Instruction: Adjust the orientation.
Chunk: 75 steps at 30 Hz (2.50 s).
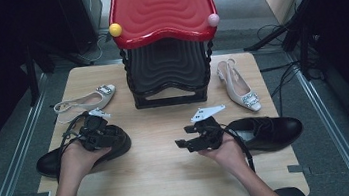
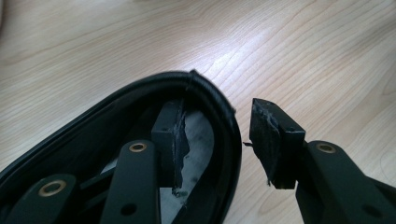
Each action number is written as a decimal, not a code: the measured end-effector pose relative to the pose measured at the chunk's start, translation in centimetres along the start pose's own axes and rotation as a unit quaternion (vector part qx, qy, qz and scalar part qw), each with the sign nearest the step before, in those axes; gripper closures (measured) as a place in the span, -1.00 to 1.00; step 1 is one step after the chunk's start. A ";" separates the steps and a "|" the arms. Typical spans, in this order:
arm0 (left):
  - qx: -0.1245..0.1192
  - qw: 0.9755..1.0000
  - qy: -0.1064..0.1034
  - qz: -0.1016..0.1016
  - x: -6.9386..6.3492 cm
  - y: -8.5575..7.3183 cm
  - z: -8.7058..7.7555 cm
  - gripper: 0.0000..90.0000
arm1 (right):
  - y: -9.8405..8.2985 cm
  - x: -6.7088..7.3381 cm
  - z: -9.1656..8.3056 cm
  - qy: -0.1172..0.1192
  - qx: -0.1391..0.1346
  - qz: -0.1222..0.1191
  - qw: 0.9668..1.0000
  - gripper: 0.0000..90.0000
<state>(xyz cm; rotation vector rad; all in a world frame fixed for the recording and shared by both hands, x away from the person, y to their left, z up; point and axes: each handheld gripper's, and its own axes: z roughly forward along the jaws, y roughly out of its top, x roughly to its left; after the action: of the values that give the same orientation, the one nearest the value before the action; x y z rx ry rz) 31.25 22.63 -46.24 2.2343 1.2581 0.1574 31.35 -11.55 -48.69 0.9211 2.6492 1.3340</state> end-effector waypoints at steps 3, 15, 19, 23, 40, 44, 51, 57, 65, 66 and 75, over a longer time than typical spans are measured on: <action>0.003 1.000 -0.004 0.001 0.1 0.3 0.8 0.23 | -0.4 0.0 -0.3 -0.002 0.000 0.005 1.000 -0.20; 0.032 0.999 -0.001 -0.024 0.8 0.7 2.7 0.37 | -1.1 -0.3 -1.0 -0.016 -0.001 0.015 1.000 -0.19; 0.035 0.999 -0.005 -0.028 0.8 0.8 2.8 0.43 | -1.1 -0.3 -0.9 -0.018 0.000 0.016 1.000 -0.18; 0.028 0.998 -0.029 -0.050 1.5 0.7 2.3 0.53 | -1.0 -0.3 -0.9 -0.016 0.000 0.014 1.000 -0.16; 0.006 0.998 -0.030 -0.051 -1.2 0.5 -1.9 0.82 | 0.2 0.2 0.2 0.007 0.012 0.009 1.000 -0.15; -0.006 0.996 -0.061 -0.065 -1.7 0.7 -2.7 0.85 | 0.3 0.3 0.4 0.015 0.011 0.007 1.000 -0.15; 0.006 0.993 -0.093 -0.077 -2.8 2.2 -2.9 0.86 | 0.7 0.2 0.2 0.019 0.008 0.012 1.000 -0.14; 0.014 0.992 -0.103 -0.070 -3.9 4.0 -1.9 0.85 | 0.7 0.1 0.2 0.020 0.010 0.020 1.000 -0.11; 0.031 0.991 -0.115 -0.057 -6.0 5.5 0.6 0.84 | 0.6 0.1 0.0 0.021 0.008 0.019 1.000 -0.11; 0.030 0.991 -0.117 -0.056 -6.1 5.6 0.9 0.83 | 0.6 0.1 -0.2 0.019 0.005 0.020 1.000 -0.11; 0.050 0.991 -0.124 -0.032 -8.4 6.9 3.9 0.80 | 0.3 0.0 -0.6 0.013 0.006 0.027 1.000 -0.09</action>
<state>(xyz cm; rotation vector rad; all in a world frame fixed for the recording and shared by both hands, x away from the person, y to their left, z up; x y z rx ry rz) 33.24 11.38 -44.47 2.2123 1.2224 -0.2063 31.30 -11.84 -48.14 0.9902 2.6723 1.3517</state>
